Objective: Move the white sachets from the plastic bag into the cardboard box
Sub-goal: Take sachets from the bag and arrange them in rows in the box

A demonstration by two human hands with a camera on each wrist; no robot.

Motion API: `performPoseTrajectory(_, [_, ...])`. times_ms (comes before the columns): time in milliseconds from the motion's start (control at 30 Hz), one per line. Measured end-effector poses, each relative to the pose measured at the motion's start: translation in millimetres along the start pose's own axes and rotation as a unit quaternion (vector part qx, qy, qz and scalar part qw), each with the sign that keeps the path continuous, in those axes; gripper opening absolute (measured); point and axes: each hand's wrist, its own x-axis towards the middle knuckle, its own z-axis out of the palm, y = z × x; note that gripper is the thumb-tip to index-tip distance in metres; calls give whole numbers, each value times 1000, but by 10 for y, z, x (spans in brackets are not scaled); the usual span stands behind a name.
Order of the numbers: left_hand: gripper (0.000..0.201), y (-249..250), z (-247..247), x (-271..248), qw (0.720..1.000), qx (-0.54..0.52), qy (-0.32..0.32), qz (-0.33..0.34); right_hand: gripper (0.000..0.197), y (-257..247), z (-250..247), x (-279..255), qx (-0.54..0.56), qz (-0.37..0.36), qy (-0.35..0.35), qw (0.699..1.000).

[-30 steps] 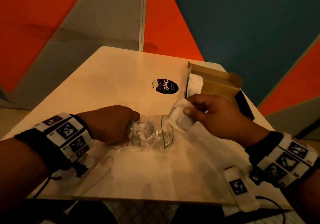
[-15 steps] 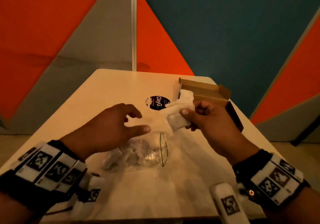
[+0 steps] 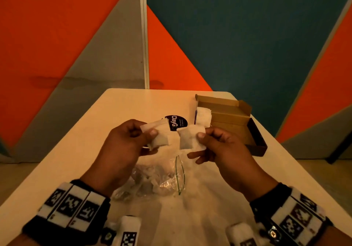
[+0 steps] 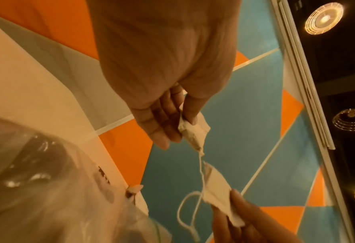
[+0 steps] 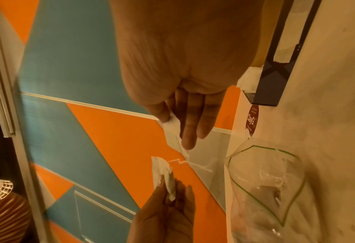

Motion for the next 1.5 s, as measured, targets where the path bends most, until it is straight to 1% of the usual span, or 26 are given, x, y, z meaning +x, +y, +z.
performPoseTrajectory(67, [15,36,-84,44,1000,-22,9,13,16,14,-18,6,5,8,-3,1000])
performPoseTrajectory(167, [16,95,-186,94,999,-15,5,30,16,52,-16,13,-6,11,-7,1000])
performPoseTrajectory(267, [25,168,-210,87,998,7,-50,37,15,82,0,21,-28,1,-8,1000])
performPoseTrajectory(333, [24,225,-173,48,992,54,-100,49,14,96,1,21,-45,-6,-15,999])
performPoseTrajectory(400, [13,264,-105,13,974,154,-150,71,12,102,2,13,-53,-5,-31,998])
performPoseTrajectory(467, [7,275,-23,6,947,238,-204,64,11,101,12,2,-60,-5,-48,997])
performPoseTrajectory(533, [8,268,42,16,929,266,-253,38,10,91,30,-12,-72,-9,-57,996])
performPoseTrajectory(567, [7,269,72,20,921,283,-265,35,9,88,31,-19,-78,-11,-59,995])
performPoseTrajectory(633, [4,279,102,39,907,323,-265,42,10,79,19,-29,-88,-6,-62,994])
performPoseTrajectory(733, [4,327,86,60,897,356,-258,49,13,53,-42,-26,-107,2,-60,992])
performPoseTrajectory(867, [10,398,10,95,881,397,-248,67,13,39,-159,11,-139,20,-20,990])
performPoseTrajectory(933, [11,423,-17,103,874,410,-252,69,13,36,-190,15,-139,28,-15,990])
performPoseTrajectory(1000, [13,425,-11,98,868,418,-259,72,15,28,-160,-8,-139,21,-52,989])
performPoseTrajectory(1067, [15,412,21,86,864,423,-263,73,19,29,-83,-38,-172,-2,-111,979])
performPoseTrajectory(1100, [17,403,37,76,862,426,-265,74,21,42,-42,-44,-197,-11,-124,972])
performPoseTrajectory(1133, [18,395,46,69,857,433,-268,81,20,52,0,-45,-220,-19,-121,968])
performPoseTrajectory(1200, [19,381,50,61,844,451,-272,102,13,64,43,-27,-258,-34,-95,961])
performPoseTrajectory(1267, [18,377,34,56,834,467,-270,117,15,64,34,-3,-293,-43,-85,952])
performPoseTrajectory(1433, [19,403,-43,68,825,493,-253,112,10,40,-41,-1,-325,-34,-110,939])
performPoseTrajectory(1500, [20,412,-77,77,824,500,-245,107,10,37,-80,5,-342,-32,-107,933])
